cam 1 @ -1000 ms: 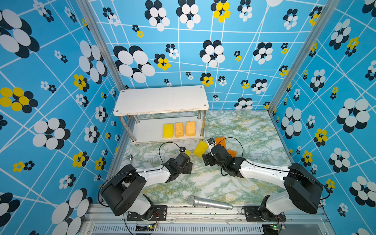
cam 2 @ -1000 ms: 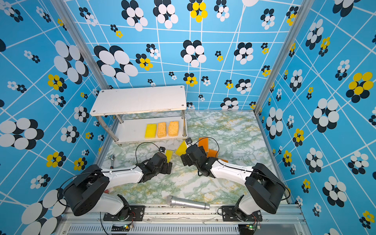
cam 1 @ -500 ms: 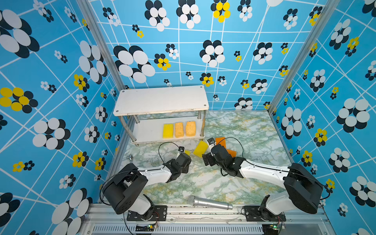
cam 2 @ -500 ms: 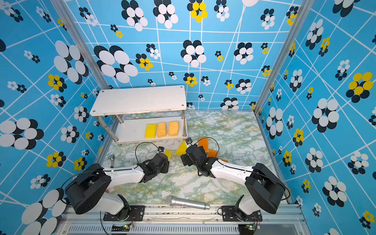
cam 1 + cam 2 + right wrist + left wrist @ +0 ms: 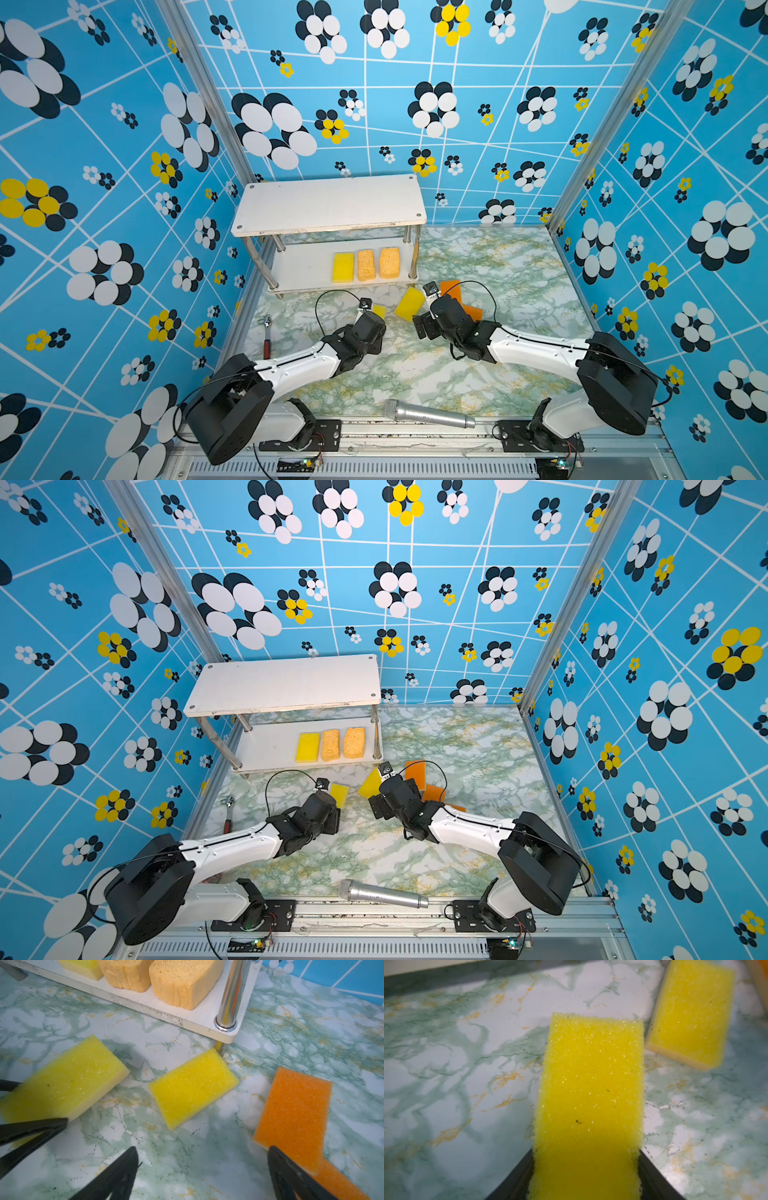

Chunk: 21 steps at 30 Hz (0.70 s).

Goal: Place and organize the cleaning sponges onto the shelf
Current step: 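Carry the yellow sponge with the left gripper to the lower shelf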

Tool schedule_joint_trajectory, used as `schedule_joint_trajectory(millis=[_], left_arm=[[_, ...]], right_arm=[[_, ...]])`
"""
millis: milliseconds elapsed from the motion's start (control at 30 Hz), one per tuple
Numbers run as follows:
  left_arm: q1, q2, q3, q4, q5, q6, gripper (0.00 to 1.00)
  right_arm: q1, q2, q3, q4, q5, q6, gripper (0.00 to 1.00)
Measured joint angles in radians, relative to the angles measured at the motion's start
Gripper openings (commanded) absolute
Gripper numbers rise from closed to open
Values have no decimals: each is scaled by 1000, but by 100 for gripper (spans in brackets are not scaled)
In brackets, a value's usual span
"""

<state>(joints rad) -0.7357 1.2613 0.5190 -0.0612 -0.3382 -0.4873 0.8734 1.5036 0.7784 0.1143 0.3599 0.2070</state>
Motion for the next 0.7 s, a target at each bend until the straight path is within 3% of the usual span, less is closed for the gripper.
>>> schedule_joint_trajectory(millis=[367,700], left_arm=[[32,-241,36,-180,-37,3,63],[203,-310,95,-232,-44,43,63]], right_arm=[[0,17,0,2,0,0,99],[-2,18,0,2,0,0,99]])
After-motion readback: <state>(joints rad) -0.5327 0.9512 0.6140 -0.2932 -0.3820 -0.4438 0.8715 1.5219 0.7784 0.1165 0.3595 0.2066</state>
